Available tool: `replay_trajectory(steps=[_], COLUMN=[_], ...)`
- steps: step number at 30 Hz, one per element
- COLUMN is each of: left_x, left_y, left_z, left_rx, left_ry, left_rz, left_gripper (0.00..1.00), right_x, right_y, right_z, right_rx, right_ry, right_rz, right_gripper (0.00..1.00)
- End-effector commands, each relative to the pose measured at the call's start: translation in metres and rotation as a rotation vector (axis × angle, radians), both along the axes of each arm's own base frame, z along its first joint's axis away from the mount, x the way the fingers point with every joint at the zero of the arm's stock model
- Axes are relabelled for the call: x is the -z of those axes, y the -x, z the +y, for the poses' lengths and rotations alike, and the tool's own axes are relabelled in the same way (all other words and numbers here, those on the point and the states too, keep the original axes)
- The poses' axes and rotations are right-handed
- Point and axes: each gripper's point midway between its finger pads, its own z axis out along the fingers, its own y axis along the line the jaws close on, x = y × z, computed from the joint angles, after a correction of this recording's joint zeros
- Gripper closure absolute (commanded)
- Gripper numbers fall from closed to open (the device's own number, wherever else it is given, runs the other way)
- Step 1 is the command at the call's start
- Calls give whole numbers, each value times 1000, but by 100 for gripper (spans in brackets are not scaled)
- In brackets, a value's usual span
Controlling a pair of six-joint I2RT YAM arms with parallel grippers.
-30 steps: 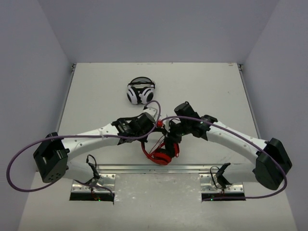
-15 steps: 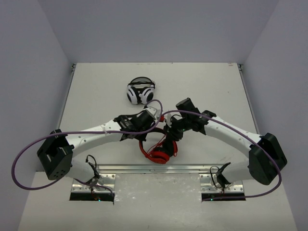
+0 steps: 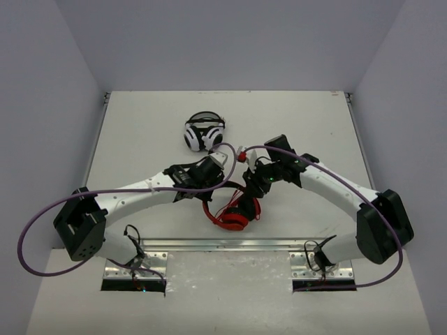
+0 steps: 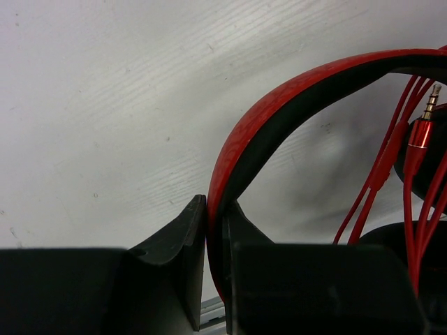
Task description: Wrap the headphones
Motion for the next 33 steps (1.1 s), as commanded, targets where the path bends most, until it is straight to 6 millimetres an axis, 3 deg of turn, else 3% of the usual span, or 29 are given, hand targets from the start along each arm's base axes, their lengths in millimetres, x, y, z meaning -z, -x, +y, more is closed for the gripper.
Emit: replay_trajectory(steps=[1, 3, 4, 6, 12, 17, 22, 25, 30, 33], left_x=[-20, -22, -22, -21, -20, -30, -30, -26, -30, -26], left_y=[-9, -15, -16, -19, -24, -32, -52, -62, -58, -66], left_z=[1, 4, 4, 4, -2, -17, -18, -15, -27, -18], left_rx=[0, -27, -32, -37, -30, 91, 295, 382, 647, 695], left_ry=[43, 48, 50, 52, 54, 104, 140, 78, 66, 70], left_rz=[-39, -53, -55, -55, -58, -108, -145, -165, -173, -118], left_gripper=[100, 100, 100, 100, 100, 100, 100, 100, 100, 100], right_x=[-22, -33, -38, -51, -97, -108, -114, -119, -120, -118], right_y=[-32, -42, -44, -44, -45, -46, -27, -12, 15, 36], right_z=[-17, -18, -17, -12, 1, -13, -21, -27, -33, -31], right_rx=[178, 233, 264, 271, 324, 434, 452, 445, 421, 372], right_ry=[-17, -57, -75, -111, -235, -222, -249, -271, -304, -341], right_rz=[-64, -94, -84, -83, -61, -73, -77, -85, -75, -42], right_gripper=[58, 54, 44, 35, 32, 29, 28, 28, 28, 27])
